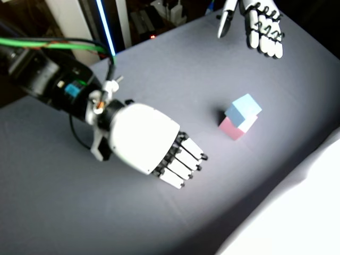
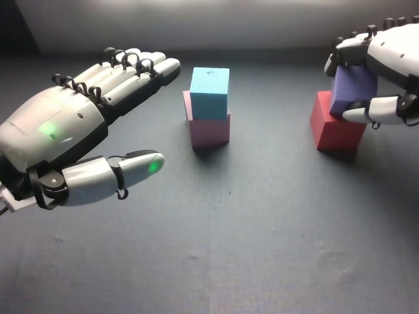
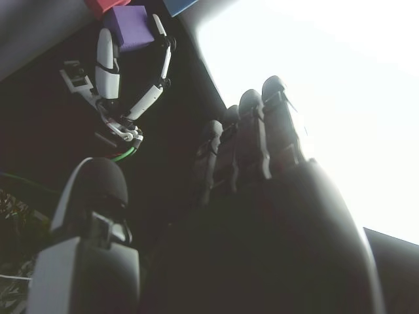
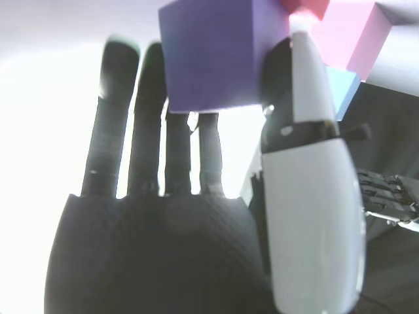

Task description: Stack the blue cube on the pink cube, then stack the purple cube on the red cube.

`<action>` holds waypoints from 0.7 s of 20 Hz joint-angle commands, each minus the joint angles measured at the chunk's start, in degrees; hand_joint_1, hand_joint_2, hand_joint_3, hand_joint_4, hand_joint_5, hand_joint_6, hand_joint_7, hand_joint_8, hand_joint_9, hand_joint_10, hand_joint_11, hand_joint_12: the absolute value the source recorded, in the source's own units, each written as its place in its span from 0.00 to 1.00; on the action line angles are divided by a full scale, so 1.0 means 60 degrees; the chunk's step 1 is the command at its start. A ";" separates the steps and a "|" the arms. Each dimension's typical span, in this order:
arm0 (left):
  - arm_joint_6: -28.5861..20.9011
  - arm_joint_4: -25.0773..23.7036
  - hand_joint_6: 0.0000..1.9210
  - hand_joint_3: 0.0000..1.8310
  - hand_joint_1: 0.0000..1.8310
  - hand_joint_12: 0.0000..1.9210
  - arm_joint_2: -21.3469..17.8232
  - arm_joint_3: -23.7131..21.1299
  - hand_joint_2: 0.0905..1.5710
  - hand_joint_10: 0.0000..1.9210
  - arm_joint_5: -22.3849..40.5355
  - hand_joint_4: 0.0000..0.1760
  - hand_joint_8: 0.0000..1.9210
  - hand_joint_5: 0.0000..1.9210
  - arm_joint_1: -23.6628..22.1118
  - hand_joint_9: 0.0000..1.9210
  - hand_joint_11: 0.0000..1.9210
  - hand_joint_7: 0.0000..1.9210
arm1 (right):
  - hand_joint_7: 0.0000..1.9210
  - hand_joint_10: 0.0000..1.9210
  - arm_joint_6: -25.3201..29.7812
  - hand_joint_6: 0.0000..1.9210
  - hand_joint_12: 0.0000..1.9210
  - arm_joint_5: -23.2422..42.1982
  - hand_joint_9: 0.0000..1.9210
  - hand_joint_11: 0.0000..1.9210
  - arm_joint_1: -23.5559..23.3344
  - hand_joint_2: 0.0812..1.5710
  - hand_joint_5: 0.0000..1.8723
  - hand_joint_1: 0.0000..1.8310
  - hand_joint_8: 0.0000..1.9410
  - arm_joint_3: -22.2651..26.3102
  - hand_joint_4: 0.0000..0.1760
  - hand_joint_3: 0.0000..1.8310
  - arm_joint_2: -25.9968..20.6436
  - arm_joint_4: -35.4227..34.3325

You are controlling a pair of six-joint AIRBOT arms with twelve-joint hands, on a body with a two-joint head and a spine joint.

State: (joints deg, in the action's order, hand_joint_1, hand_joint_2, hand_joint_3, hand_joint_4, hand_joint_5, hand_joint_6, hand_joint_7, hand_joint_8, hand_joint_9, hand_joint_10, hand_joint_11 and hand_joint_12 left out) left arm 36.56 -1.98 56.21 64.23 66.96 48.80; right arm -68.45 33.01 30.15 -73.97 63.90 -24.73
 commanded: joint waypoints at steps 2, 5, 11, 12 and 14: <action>-0.0047 0.0129 0.00 0.00 0.18 0.00 -0.0007 0.0018 0.87 0.00 0.1278 0.05 0.00 0.00 -0.0037 0.00 0.00 0.00 | 0.35 0.73 -0.0016 0.74 0.94 0.0811 0.31 0.23 -0.0002 0.82 0.34 0.61 0.81 -0.0112 0.00 0.00 0.0010 -0.0025; -0.0059 0.0130 0.00 0.00 0.19 0.00 -0.0008 0.0018 0.87 0.00 0.1282 0.08 0.00 0.00 -0.0025 0.00 0.00 0.00 | 0.17 0.76 -0.0016 0.54 1.00 0.0798 0.12 0.08 0.0040 0.87 0.11 0.45 0.66 -0.0107 0.00 0.00 0.0010 -0.0078; -0.0103 0.0141 0.00 0.00 0.21 0.00 -0.0012 0.0022 0.87 0.00 0.1290 0.00 0.00 0.00 0.0008 0.00 0.00 0.00 | 0.06 0.65 -0.0016 0.15 0.95 0.0803 0.00 0.00 0.0040 0.90 0.01 0.28 0.21 -0.0066 0.03 0.00 -0.0002 -0.0125; -0.0129 0.0141 0.00 0.00 0.21 0.00 -0.0012 0.0029 0.87 0.00 0.1290 0.02 0.00 0.00 0.0021 0.00 0.00 0.00 | 0.05 0.57 -0.0016 0.14 0.92 0.0805 0.00 0.00 0.0040 0.91 0.00 0.26 0.19 -0.0060 0.08 0.00 -0.0002 -0.0126; -0.0132 0.0155 0.00 0.00 0.22 0.00 -0.0012 0.0032 0.87 0.00 0.1288 0.07 0.00 0.00 0.0034 0.00 0.00 0.00 | 0.04 0.51 -0.0016 0.11 0.91 0.0812 0.00 0.00 0.0040 0.92 0.00 0.26 0.10 -0.0032 0.33 0.00 -0.0003 -0.0126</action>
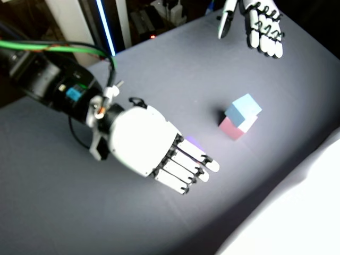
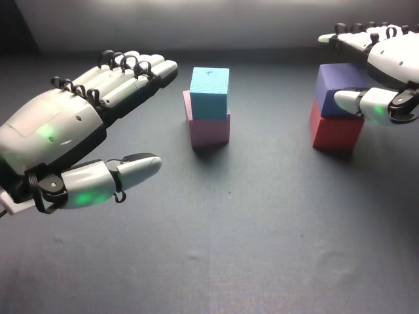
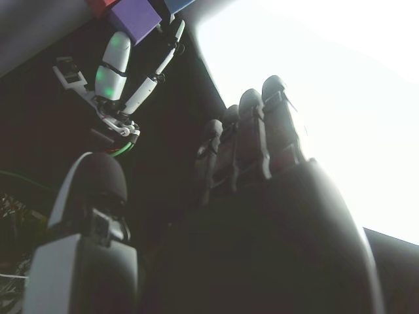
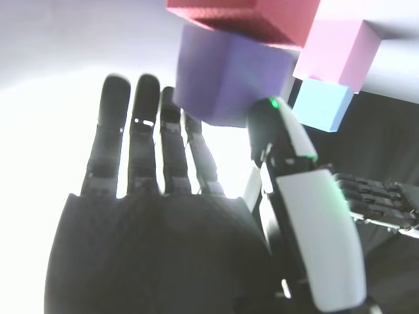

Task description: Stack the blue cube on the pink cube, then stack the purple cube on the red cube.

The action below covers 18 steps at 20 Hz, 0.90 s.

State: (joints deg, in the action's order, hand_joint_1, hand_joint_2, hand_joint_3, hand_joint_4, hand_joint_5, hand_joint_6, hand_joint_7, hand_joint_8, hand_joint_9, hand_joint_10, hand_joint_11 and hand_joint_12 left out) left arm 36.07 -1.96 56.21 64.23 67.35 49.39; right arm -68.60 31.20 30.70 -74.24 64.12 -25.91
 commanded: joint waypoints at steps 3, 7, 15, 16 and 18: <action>-0.0059 0.0160 0.00 0.00 0.22 0.00 -0.0017 0.0030 0.87 0.00 0.1222 0.04 0.00 0.00 -0.0052 0.00 0.00 0.00 | 0.01 0.53 0.0009 0.00 0.93 0.1207 0.00 0.00 -0.0051 0.91 0.00 0.25 0.06 0.0092 0.37 0.00 -0.0040 0.0071; -0.0076 0.0184 0.00 0.00 0.24 0.00 -0.0026 0.0011 0.86 0.00 0.1253 0.06 0.00 0.00 -0.0016 0.00 0.00 0.00 | 0.00 0.19 0.0009 0.00 0.58 0.1742 0.00 0.00 -0.0021 0.90 0.00 0.21 0.00 0.0567 0.46 0.00 -0.0301 0.0079; -0.0054 0.0571 0.00 0.00 0.20 0.00 -0.0221 -0.0208 0.85 0.00 0.2029 0.11 0.00 0.00 0.0431 0.00 0.00 0.00 | 0.00 0.00 0.0013 0.00 0.01 0.5626 0.00 0.00 0.1644 0.88 0.00 0.08 0.00 0.3167 0.72 0.00 -0.2247 0.0758; -0.0001 0.0657 0.00 0.00 0.20 0.00 -0.0268 -0.0264 0.85 0.00 0.2212 0.23 0.00 0.00 0.0505 0.00 0.00 0.00 | 0.00 0.00 0.0020 0.00 0.00 0.6150 0.00 0.00 0.1927 0.87 0.00 0.07 0.00 0.3460 0.82 0.00 -0.2587 0.0824; 0.0083 0.0838 0.00 0.00 0.24 0.00 -0.0344 -0.0335 0.87 0.00 0.2564 0.25 0.00 0.00 0.0600 0.00 0.00 0.00 | 0.00 0.00 0.0030 0.00 0.33 0.7271 0.00 0.00 0.2639 0.83 0.00 0.07 0.00 0.3981 0.80 0.01 -0.2941 0.0918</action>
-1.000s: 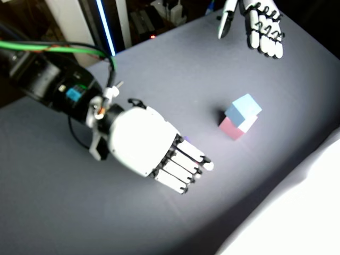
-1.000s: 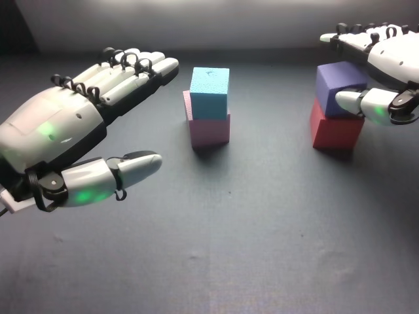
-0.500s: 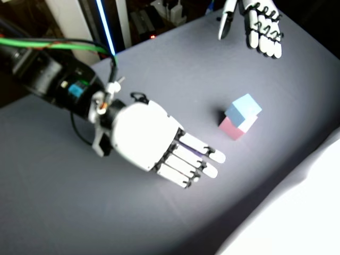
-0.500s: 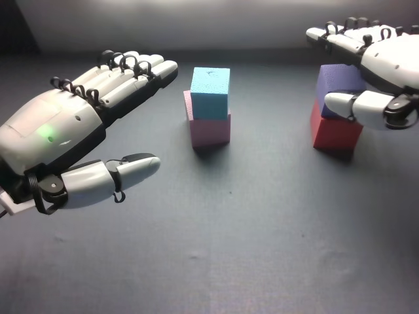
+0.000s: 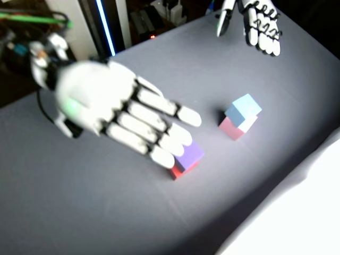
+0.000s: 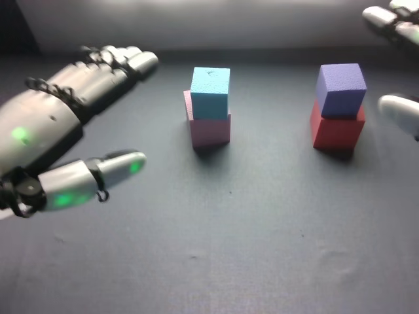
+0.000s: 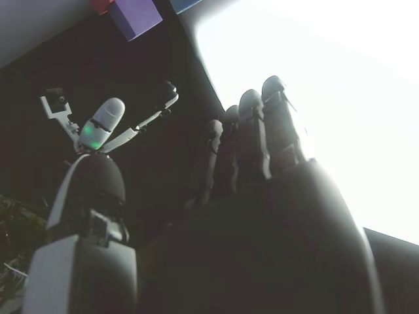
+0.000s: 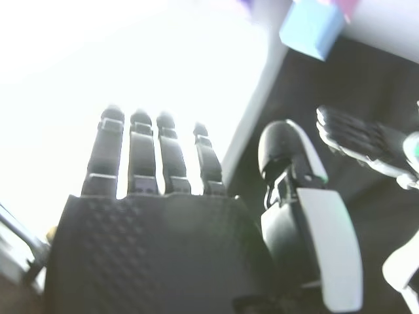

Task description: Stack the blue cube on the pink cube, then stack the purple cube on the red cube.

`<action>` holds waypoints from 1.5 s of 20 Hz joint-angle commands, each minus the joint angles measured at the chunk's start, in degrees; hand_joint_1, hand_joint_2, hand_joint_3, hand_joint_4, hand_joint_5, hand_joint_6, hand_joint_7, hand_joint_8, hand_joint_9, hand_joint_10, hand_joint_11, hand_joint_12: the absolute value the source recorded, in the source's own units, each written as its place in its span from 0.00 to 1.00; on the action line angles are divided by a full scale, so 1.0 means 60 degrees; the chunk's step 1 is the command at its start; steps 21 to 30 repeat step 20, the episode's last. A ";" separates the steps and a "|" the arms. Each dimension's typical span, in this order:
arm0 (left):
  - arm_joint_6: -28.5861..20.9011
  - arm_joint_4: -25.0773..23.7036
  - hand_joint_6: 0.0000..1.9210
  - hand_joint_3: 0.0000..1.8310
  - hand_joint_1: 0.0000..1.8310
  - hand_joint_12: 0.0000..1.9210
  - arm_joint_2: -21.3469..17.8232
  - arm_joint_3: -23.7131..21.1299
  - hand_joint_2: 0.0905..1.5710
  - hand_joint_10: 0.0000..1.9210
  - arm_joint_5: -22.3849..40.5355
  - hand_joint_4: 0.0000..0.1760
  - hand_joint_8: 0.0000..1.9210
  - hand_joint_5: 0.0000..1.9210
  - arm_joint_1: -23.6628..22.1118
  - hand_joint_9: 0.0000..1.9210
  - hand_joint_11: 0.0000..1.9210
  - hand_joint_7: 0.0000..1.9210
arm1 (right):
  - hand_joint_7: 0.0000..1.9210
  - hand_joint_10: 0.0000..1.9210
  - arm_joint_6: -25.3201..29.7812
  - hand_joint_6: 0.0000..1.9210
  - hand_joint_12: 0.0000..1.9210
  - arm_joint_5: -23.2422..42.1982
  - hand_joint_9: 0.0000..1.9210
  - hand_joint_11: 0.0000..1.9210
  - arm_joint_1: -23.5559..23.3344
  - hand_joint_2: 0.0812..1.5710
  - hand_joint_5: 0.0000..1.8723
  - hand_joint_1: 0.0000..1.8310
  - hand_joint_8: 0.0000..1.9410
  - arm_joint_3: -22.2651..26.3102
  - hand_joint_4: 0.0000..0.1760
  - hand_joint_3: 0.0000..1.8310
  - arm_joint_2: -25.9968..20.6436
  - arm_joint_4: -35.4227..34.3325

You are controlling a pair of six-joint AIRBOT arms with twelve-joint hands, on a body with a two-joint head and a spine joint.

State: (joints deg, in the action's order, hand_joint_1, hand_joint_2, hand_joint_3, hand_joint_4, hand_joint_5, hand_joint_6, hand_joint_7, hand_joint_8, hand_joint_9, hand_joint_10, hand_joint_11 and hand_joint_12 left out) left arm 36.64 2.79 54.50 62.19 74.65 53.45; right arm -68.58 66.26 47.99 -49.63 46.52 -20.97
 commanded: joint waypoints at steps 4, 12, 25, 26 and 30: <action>0.0298 0.0420 0.00 0.01 0.17 0.00 -0.0313 -0.0234 0.88 0.00 0.2297 0.28 0.00 0.00 0.0108 0.00 0.00 0.00 | 0.00 0.00 0.0451 0.00 0.01 0.3468 0.00 0.00 0.1131 0.88 0.00 0.06 0.00 0.0513 0.20 0.00 -0.0544 0.0178; 0.0552 0.0558 0.96 0.00 0.28 0.00 -0.0842 -0.0431 0.96 0.00 0.4085 0.98 0.00 0.16 0.0124 0.00 0.00 0.01 | 0.00 0.00 0.0444 0.28 0.00 0.5780 0.00 0.00 0.2132 0.82 0.03 0.23 0.00 0.1131 0.80 0.01 -0.1261 0.1008; 0.1440 0.0113 0.30 0.00 0.13 0.36 -0.1980 -0.0894 0.91 0.03 0.4093 0.76 0.02 0.11 -0.1054 0.09 0.00 0.14 | 0.00 0.01 -0.0121 0.03 0.41 0.5795 0.01 0.00 0.0845 1.00 0.00 0.66 0.00 0.1788 0.82 0.02 -0.2413 0.1807; 0.1440 0.0113 0.30 0.00 0.13 0.36 -0.1980 -0.0894 0.91 0.03 0.4093 0.76 0.02 0.11 -0.1054 0.09 0.00 0.14 | 0.00 0.01 -0.0121 0.03 0.41 0.5795 0.01 0.00 0.0845 1.00 0.00 0.66 0.00 0.1788 0.82 0.02 -0.2413 0.1807; 0.1440 0.0113 0.30 0.00 0.13 0.36 -0.1980 -0.0894 0.91 0.03 0.4093 0.76 0.02 0.11 -0.1054 0.09 0.00 0.14 | 0.00 0.01 -0.0121 0.03 0.41 0.5795 0.01 0.00 0.0845 1.00 0.00 0.66 0.00 0.1788 0.82 0.02 -0.2413 0.1807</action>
